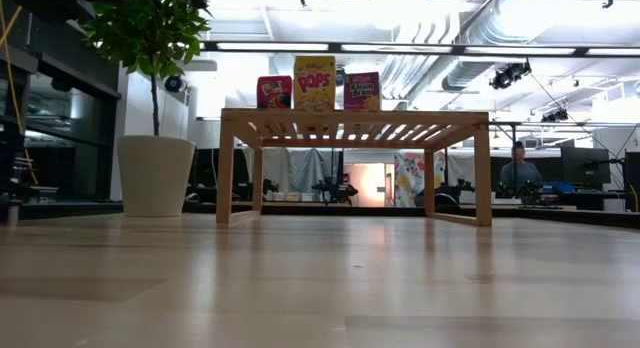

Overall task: Stack cereal on shelf
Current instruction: Align the red cereal box with the other red cereal box on the shelf

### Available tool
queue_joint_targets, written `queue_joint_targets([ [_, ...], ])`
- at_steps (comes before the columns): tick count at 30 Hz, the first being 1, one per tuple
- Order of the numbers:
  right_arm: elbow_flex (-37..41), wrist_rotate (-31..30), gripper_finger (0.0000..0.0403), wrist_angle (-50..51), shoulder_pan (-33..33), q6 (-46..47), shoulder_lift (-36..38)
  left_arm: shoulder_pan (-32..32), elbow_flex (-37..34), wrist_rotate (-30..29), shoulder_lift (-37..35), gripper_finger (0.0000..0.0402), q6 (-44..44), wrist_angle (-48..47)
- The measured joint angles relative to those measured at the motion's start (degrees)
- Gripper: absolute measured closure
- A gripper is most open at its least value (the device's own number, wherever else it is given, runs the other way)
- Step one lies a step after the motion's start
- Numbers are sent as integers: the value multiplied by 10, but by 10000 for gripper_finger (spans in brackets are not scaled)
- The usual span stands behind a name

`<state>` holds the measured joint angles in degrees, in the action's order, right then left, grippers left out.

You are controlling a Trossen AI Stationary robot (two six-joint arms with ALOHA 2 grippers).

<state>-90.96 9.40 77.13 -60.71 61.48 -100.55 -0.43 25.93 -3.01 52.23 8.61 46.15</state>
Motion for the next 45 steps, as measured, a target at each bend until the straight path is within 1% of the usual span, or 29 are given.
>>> queue_joint_targets([
  [4, 0, -9, 167, -6, -14, -8, 0, 0, 0, 0, 0, 194, 6, 0],
  [6, 0, -24, 167, -11, -24, -6, 0, 0, 0, 0, 0, 194, 10, 0],
  [11, 0, -67, 167, -42, -45, 46, 0, 0, 0, 0, 0, 194, 10, 0],
  [13, 0, -74, 167, -49, -51, 45, 0, 0, 0, 0, 0, 194, 10, 0],
  [20, 0, -75, 167, -62, -75, -42, 0, 0, 0, 0, 0, 194, 5, 0],
  [26, 0, -73, 167, -54, -85, -72, 0, 0, 0, 0, 0, 194, 5, 0],
  [30, 0, -34, 167, -55, -79, -80, 0, 0, 0, 0, 0, 194, 5, 0],
  [32, 0, -33, 167, -54, -79, -88, 0, 0, 0, 0, 0, 194, 6, 0],
  [34, 0, -57, 167, -36, -83, -90, 0, 0, 0, 0, 0, 194, 5, 0],
  [38, 0, -140, 167, 3, -88, -91, 0, 0, 0, 0, 0, 194, 5, 0],
  [39, 0, -152, 167, 9, -88, -91, 0, 0, 0, 0, 0, 194, 5, 0],
  [45, 0, -156, 167, 10, -102, -106, 0, 0, 0, 0, 0, 194, 5, 0],
])
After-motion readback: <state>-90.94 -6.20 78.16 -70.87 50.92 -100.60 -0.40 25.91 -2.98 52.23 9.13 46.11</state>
